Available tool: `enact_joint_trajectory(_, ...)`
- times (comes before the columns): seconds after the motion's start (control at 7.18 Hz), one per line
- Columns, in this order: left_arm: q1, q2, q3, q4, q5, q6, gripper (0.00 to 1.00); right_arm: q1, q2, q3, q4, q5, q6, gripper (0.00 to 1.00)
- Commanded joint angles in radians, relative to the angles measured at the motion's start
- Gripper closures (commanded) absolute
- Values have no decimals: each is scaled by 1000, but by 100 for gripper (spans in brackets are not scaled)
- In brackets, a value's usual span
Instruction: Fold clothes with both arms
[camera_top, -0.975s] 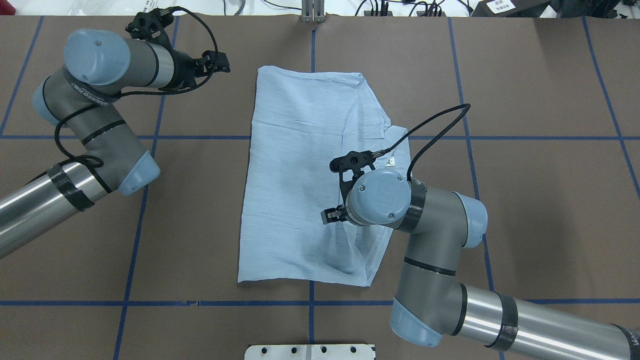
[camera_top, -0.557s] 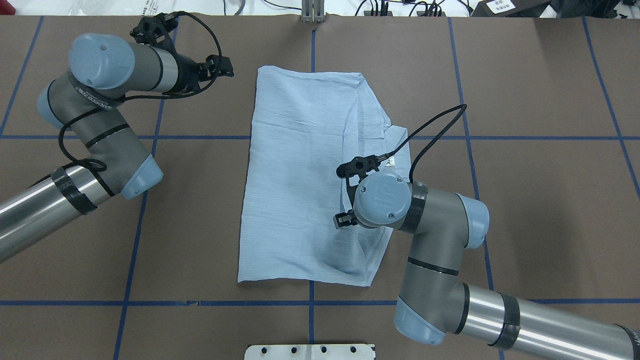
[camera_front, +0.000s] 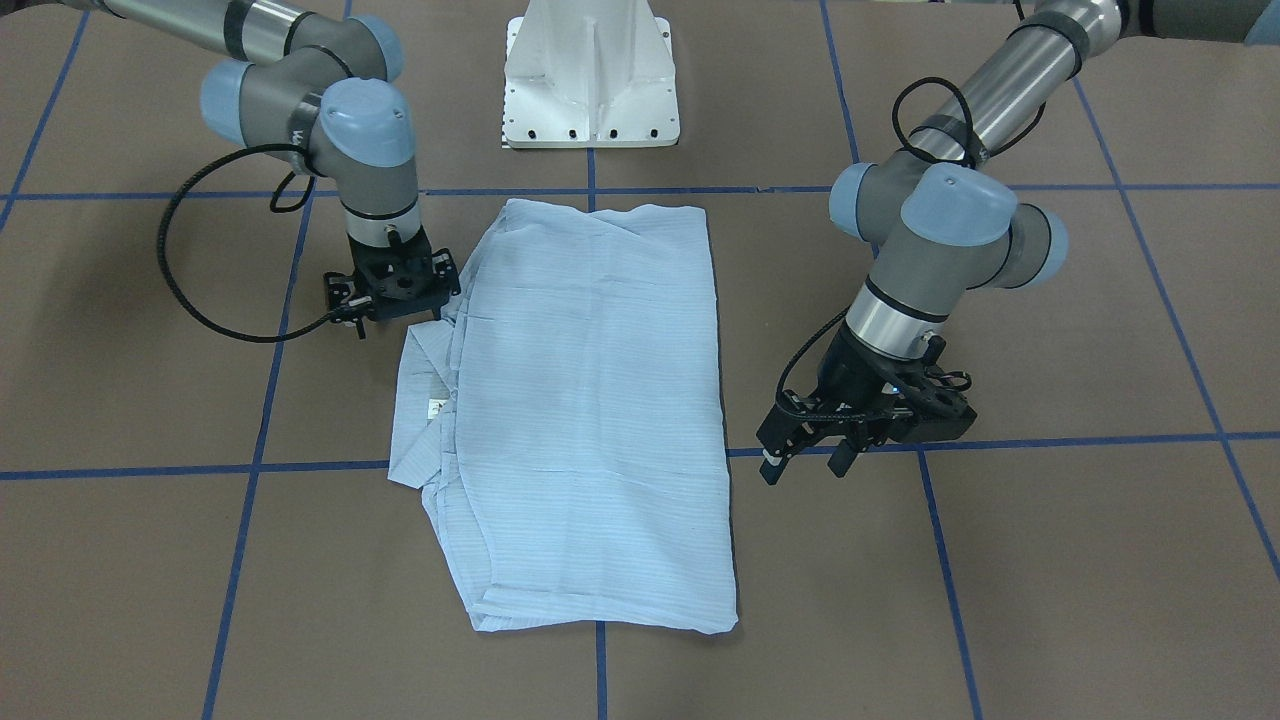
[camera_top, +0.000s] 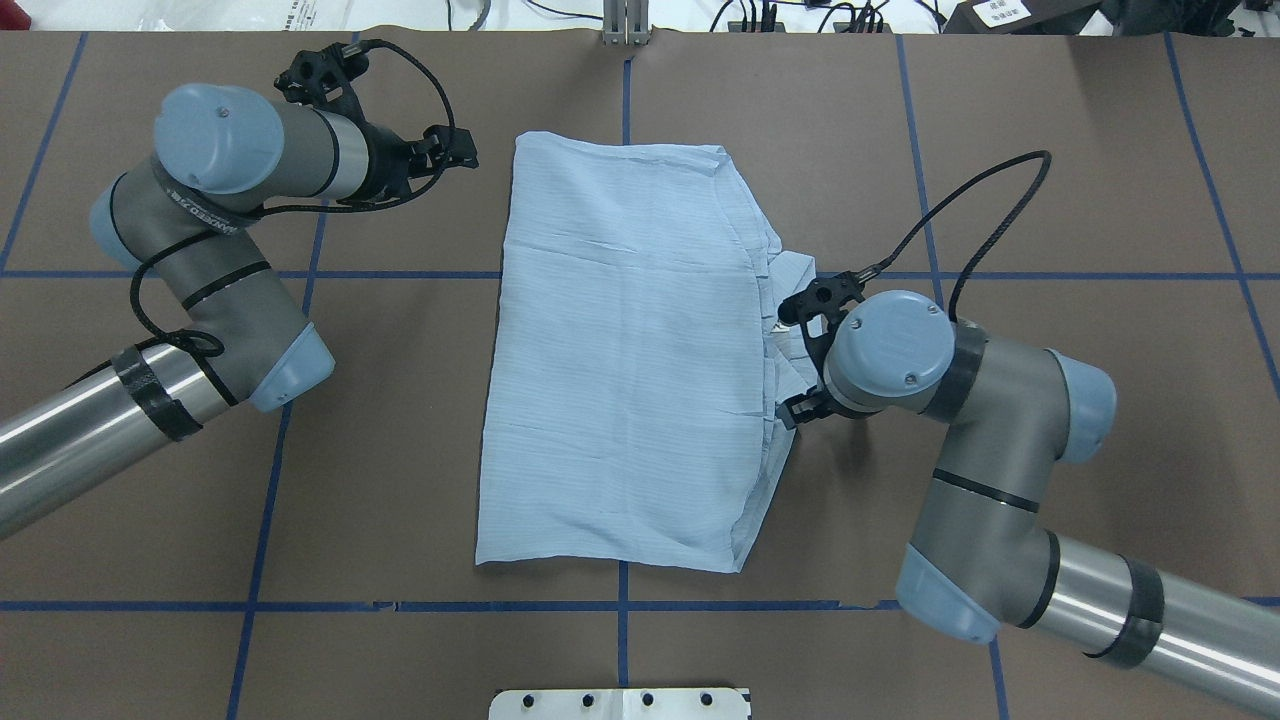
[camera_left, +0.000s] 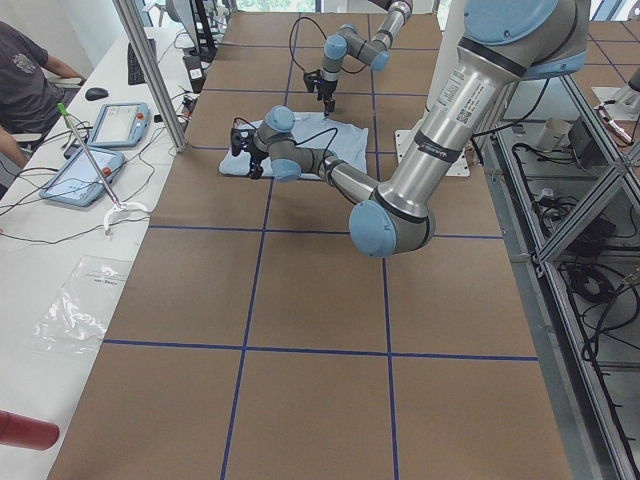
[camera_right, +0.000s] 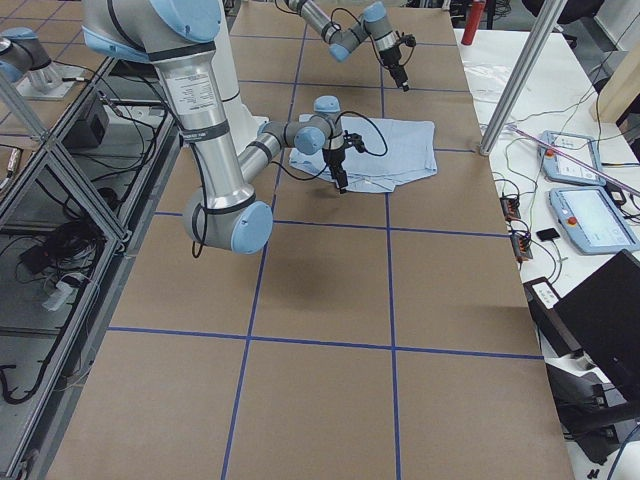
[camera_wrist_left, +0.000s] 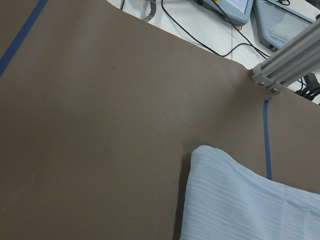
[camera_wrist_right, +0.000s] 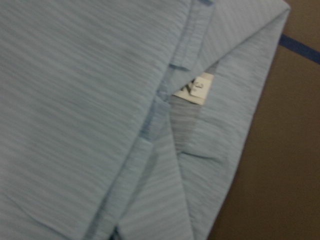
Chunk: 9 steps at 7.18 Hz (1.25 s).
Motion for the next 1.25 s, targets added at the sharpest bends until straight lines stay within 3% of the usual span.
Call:
enact_joint_trajectory(0.0,8,0,-9,1,-2,-13,0,49,-25,72,0,79,-22,0)
enact_joint_trajectory(0.28,79,85,-156,9,-123,-54,0,61,-22,156,3,151,9,0)
enact_joint_trajectory(0.56,222,179,-337,88,-116,-226,0,61,-15,197,15,231,121,0)
enact_joint_trajectory(0.84,429,201,-443,274,49,-353,1,57,-13,207,17,248,179,0)
enact_joint_trajectory(1.11,512,206,-457,330,99,-404,3,57,-8,212,17,246,188,0)
